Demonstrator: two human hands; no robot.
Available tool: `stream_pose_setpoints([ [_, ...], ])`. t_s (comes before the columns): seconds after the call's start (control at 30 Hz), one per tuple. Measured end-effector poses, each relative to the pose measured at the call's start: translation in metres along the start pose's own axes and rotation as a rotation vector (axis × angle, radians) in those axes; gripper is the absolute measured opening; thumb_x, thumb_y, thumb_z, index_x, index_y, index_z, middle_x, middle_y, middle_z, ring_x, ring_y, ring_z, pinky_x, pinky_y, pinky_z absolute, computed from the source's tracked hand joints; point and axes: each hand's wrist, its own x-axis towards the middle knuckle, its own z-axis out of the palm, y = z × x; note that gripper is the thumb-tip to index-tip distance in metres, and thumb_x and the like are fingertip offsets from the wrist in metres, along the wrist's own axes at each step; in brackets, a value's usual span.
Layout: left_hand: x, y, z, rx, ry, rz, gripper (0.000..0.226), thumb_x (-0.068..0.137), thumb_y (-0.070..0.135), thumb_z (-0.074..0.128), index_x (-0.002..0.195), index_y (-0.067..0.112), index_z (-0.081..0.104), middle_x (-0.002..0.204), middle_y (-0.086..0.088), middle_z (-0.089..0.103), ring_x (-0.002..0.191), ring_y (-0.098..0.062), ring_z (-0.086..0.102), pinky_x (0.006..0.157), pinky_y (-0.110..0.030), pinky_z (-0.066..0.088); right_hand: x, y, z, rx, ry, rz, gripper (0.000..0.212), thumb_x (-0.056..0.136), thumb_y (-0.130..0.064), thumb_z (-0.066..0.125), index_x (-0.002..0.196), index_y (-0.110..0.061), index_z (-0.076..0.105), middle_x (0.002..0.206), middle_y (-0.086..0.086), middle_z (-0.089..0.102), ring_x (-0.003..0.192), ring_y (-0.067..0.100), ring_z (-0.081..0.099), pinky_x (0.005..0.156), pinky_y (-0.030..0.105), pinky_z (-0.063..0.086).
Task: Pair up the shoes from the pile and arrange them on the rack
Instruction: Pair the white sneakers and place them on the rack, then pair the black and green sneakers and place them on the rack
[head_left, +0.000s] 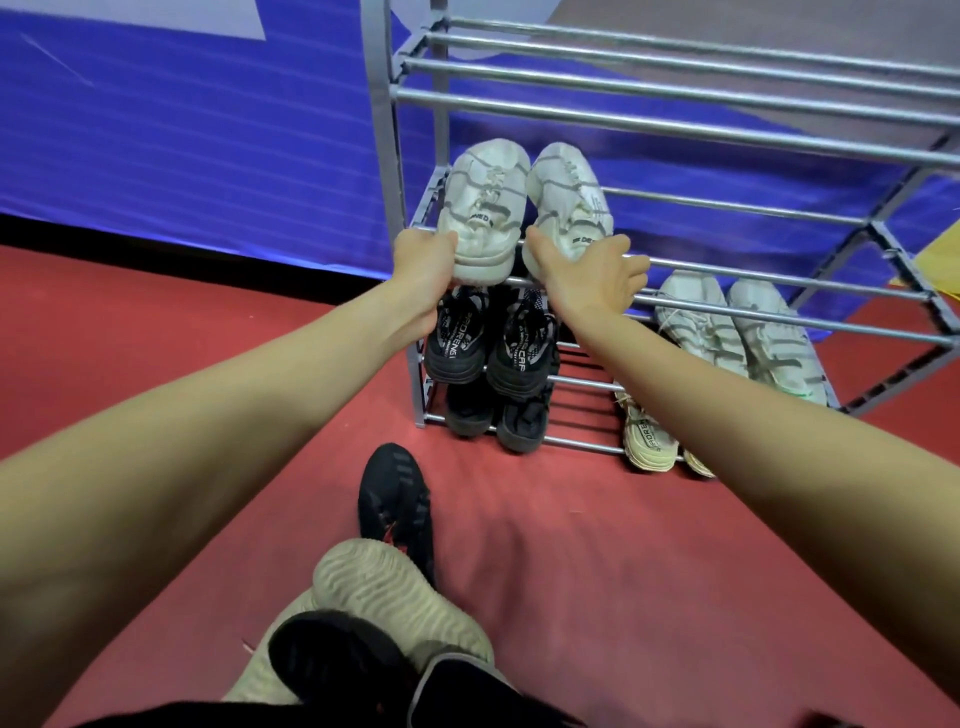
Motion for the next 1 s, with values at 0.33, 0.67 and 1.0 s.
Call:
stream_pose_setpoints([
  [0.33,0.0,-0.01,0.0,0.116,0.024,0.069,0.031,0.095,0.022,0.043,0.088,-0.001,0.062,0.085,-0.012,0.065,0.077,-0.022,0.062,0.078,-0.039,0.055,-0.009,0.003,0.009,-0.135,0.099,-0.065,0.085,0.072,-0.063,0.065,0.125,-0.002,0.04,0.136,0.02,0.037,0.126,0.036,0.036,0.106,0.039,0.029],
  [0.67,-0.02,-0.012,-0.015,0.258,-0.052,0.142,0.021,0.095,0.022,0.038,0.092,0.014,0.057,0.092,-0.011,0.058,0.079,-0.023,0.054,0.074,-0.037,0.049,-0.014,0.015,-0.003,-0.103,-0.051,-0.16,0.085,0.073,-0.057,0.064,0.132,-0.004,0.034,0.135,0.02,0.034,0.127,0.037,0.03,0.108,0.041,0.026],
  [1.0,-0.095,-0.088,-0.059,0.8,-0.227,0.104,0.025,0.084,0.006,0.048,0.1,0.014,0.066,0.106,-0.01,0.07,0.1,-0.026,0.064,0.088,-0.031,0.048,-0.113,0.117,0.008,-0.286,-0.318,-0.336,0.073,0.077,-0.029,0.066,0.136,0.001,0.035,0.13,0.023,0.04,0.123,0.038,0.036,0.106,0.037,0.026],
])
